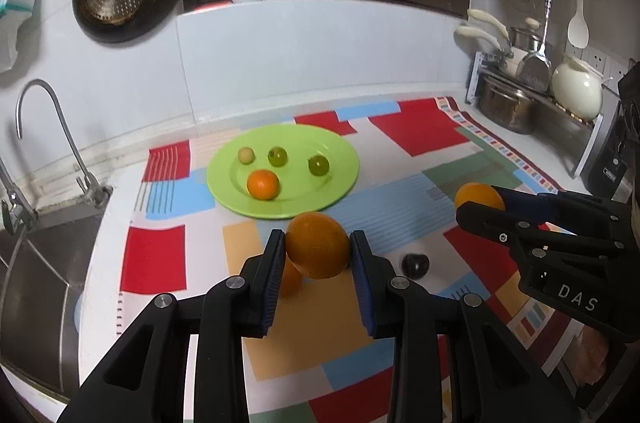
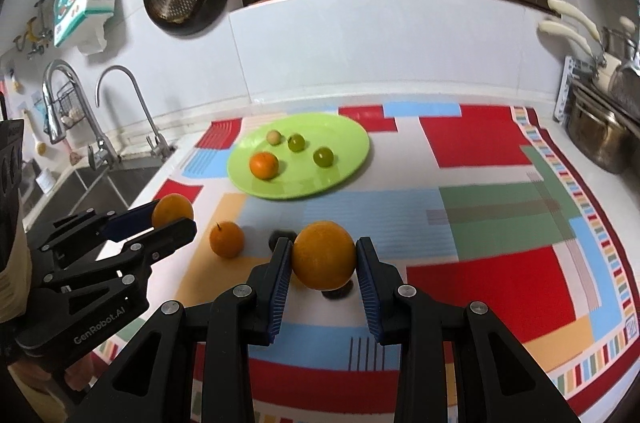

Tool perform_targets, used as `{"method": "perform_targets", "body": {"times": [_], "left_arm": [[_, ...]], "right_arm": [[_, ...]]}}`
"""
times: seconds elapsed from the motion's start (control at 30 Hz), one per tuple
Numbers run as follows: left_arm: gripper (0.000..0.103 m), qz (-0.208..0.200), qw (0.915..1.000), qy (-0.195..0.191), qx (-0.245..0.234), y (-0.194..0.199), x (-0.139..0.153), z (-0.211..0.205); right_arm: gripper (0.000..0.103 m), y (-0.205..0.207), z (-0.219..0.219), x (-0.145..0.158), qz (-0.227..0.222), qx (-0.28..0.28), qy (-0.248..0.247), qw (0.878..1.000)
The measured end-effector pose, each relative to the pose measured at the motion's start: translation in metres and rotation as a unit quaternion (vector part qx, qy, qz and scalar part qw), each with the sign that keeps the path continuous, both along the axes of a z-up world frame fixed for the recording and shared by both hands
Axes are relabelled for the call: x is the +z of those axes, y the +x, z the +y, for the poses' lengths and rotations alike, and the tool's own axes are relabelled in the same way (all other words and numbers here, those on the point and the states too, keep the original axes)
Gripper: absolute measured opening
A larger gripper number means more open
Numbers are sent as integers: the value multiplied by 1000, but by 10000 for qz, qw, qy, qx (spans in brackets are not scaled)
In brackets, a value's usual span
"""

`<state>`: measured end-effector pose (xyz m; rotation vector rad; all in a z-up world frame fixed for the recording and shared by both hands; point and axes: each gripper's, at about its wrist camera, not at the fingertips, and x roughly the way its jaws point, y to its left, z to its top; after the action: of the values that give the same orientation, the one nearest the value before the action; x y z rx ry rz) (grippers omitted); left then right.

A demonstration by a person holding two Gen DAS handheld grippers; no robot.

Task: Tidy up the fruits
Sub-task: 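Carry both held oranges over the green plate with both tools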

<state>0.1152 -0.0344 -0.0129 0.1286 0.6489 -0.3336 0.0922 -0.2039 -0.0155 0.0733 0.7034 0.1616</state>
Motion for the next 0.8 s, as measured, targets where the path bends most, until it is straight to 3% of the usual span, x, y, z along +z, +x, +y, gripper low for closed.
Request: {"method": "perform_targets", "body": {"times": [0.8], "left_arm": [[32, -319, 9993, -80, 156, 49, 32, 2]], "right_arm": [[34, 63, 15, 31, -367, 515, 231, 9977]]}}
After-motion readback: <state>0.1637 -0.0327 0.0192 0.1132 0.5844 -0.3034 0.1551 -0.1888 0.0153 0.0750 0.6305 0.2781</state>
